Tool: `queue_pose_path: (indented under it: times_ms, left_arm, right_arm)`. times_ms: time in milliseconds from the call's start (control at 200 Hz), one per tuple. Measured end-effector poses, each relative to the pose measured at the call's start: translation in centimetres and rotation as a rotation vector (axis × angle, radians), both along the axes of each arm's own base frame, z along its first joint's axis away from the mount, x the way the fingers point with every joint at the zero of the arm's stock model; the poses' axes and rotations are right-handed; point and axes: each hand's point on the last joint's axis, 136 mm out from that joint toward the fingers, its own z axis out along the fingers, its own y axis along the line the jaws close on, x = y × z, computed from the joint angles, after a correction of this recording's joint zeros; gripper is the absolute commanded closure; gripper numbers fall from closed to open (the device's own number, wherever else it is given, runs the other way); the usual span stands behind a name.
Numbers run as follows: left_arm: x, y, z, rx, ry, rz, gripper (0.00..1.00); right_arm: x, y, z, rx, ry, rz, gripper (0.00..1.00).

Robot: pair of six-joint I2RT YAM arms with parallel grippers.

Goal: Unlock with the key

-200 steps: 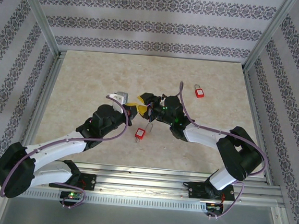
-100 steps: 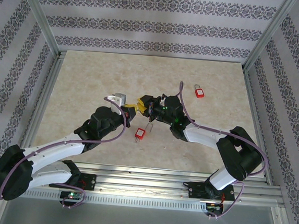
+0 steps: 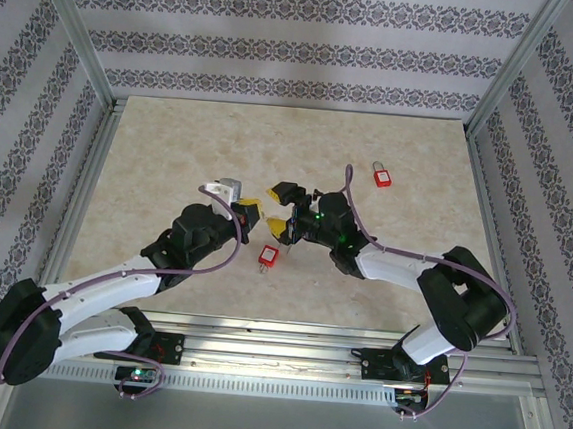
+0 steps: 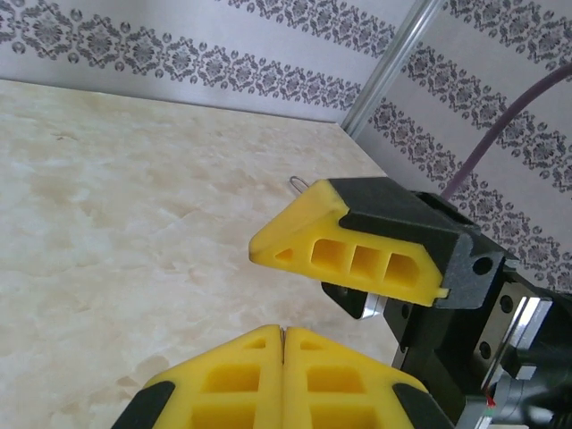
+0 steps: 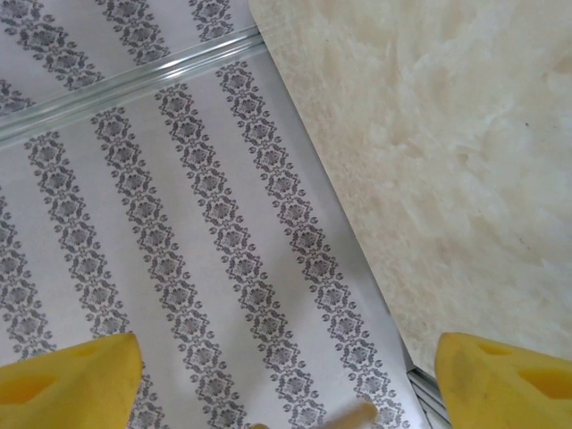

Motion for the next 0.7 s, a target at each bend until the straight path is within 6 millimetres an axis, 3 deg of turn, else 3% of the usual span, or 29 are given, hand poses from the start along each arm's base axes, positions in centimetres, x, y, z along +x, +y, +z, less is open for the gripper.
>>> queue_pose_path:
  times_ms: [295,700]
  left_arm:
    - [0.9,-1.5,-0.2,-0.002,-0.018,-0.037,1.0]
    - [1.3,-2.1,0.3,-0.027,-0.05,-0.05,1.0]
  right_arm:
    - [-0.4,0.4,2.0,0.078,-0.026,0.002,0.04]
    - [-0.7,0.9,3.0,0.153,-0.033,-0.006,0.03]
